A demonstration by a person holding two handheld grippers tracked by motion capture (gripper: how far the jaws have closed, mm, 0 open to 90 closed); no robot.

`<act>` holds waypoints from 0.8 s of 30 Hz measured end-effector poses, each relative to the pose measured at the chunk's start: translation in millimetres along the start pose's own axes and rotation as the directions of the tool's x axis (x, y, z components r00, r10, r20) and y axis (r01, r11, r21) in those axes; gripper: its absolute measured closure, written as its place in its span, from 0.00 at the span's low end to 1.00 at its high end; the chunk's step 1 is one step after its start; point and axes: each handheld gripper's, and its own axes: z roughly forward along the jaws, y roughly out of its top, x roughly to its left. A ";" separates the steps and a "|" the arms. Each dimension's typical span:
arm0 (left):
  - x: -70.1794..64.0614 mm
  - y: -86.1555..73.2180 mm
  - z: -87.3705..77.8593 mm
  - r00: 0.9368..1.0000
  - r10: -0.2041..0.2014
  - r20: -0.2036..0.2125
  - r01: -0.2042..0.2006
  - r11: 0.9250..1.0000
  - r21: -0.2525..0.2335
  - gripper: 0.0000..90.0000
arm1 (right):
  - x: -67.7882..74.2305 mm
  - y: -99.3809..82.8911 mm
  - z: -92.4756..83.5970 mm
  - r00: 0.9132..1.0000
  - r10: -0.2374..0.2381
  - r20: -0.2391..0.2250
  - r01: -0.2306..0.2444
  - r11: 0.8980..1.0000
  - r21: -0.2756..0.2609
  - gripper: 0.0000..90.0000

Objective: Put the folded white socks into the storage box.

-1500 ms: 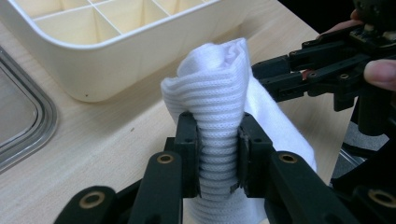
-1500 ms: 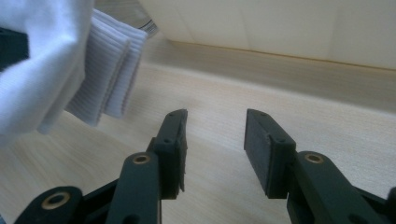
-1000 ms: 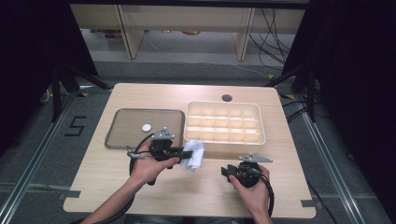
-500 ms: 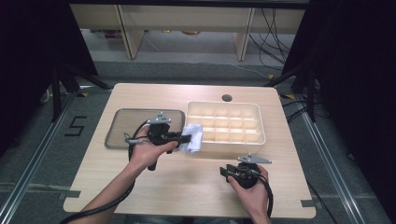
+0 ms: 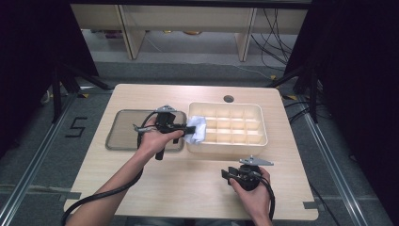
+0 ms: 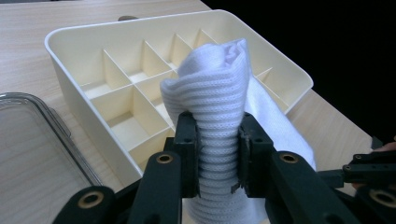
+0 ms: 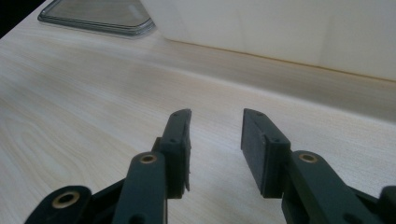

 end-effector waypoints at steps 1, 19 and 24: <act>0.0 0.0 0.0 1.000 0.000 0.000 0.000 1.000 0.000 0.80 | -0.1 -0.1 -0.3 1.000 0.002 -0.011 -0.002 1.000 -0.003 0.70; 16.0 3.4 34.4 0.999 -0.004 -0.048 0.009 0.995 0.101 0.80 | -0.9 -0.2 -1.9 1.000 0.001 0.004 -0.001 1.000 0.009 0.70; 17.5 2.0 37.3 0.998 0.010 -0.065 -0.002 0.992 0.125 0.80 | -0.3 -0.3 -2.2 1.000 0.000 0.006 0.000 1.000 0.011 0.70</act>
